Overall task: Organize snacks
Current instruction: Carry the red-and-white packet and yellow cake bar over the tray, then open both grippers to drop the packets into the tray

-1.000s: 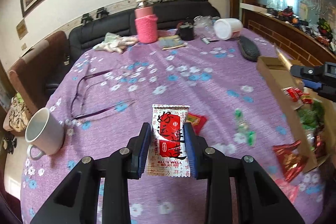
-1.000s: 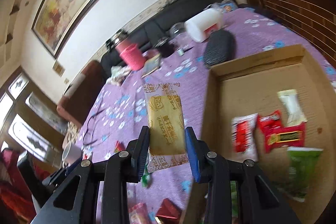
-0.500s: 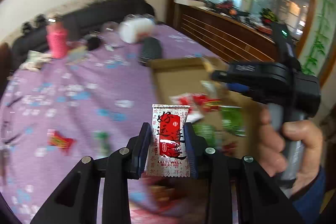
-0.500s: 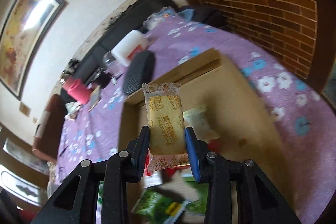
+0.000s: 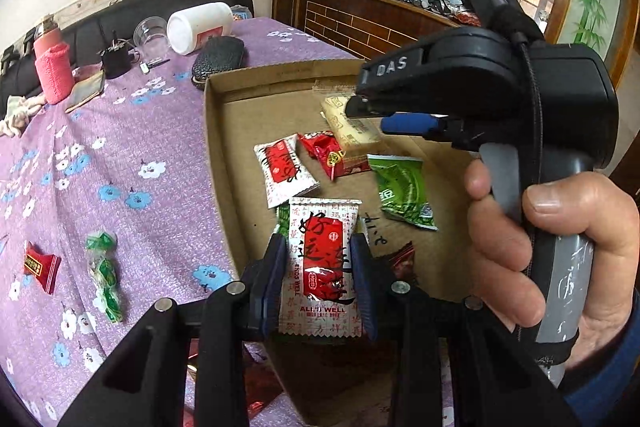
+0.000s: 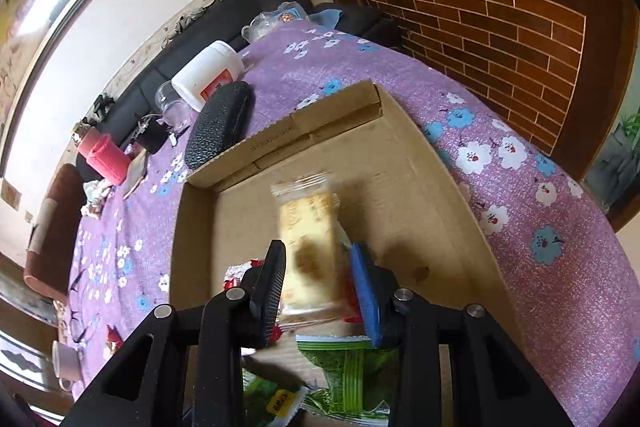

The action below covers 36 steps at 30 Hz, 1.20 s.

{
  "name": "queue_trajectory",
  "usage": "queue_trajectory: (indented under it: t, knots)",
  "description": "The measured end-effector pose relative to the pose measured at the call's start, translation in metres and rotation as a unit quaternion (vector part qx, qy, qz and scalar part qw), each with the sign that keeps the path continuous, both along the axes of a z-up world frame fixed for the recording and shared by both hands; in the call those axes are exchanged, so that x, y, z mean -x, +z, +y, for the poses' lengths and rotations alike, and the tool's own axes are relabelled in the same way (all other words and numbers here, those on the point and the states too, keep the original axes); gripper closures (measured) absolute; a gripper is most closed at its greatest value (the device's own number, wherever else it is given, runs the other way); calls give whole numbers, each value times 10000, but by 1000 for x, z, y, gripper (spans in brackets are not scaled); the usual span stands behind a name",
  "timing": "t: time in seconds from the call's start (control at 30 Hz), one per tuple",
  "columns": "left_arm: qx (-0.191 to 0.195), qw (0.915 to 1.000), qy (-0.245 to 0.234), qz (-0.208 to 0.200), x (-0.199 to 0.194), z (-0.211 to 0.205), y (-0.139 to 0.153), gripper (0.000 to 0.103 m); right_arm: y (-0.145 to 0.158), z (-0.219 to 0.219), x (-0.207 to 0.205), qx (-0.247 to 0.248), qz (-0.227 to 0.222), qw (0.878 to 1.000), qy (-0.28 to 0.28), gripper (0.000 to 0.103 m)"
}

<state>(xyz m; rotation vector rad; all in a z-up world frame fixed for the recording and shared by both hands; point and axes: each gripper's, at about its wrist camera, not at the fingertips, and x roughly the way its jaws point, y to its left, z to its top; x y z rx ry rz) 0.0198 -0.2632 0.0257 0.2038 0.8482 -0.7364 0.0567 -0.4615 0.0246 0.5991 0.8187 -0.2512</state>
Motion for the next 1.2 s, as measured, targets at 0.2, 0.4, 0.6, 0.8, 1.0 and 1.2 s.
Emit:
queue_trajectory:
  t: [0.2, 0.4, 0.6, 0.8, 1.0, 1.2]
  knots:
    - [10, 10000, 5, -39, 0, 2, -1, 72, -1, 1, -1, -54, -19, 10000, 25, 67]
    - [20, 9999, -24, -99, 4, 2, -2, 69, 6, 1, 5, -25, -184, 9998, -2, 67]
    - [136, 9993, 121, -318, 6, 9, 7, 54, 29, 9, 17, 291, -724, 9969, -87, 37]
    - [214, 9985, 209, -453, 7, 14, 13, 46, 50, 13, 30, 541, -1220, 9906, -287, 23]
    - [227, 9975, 348, -572, 5, 19, 17, 41, 70, 27, 43, 975, -1773, 9788, -318, 9]
    - [278, 9959, 626, -591, -1, 31, 25, 40, 74, 29, 53, 518, -2394, 9695, -2, 9]
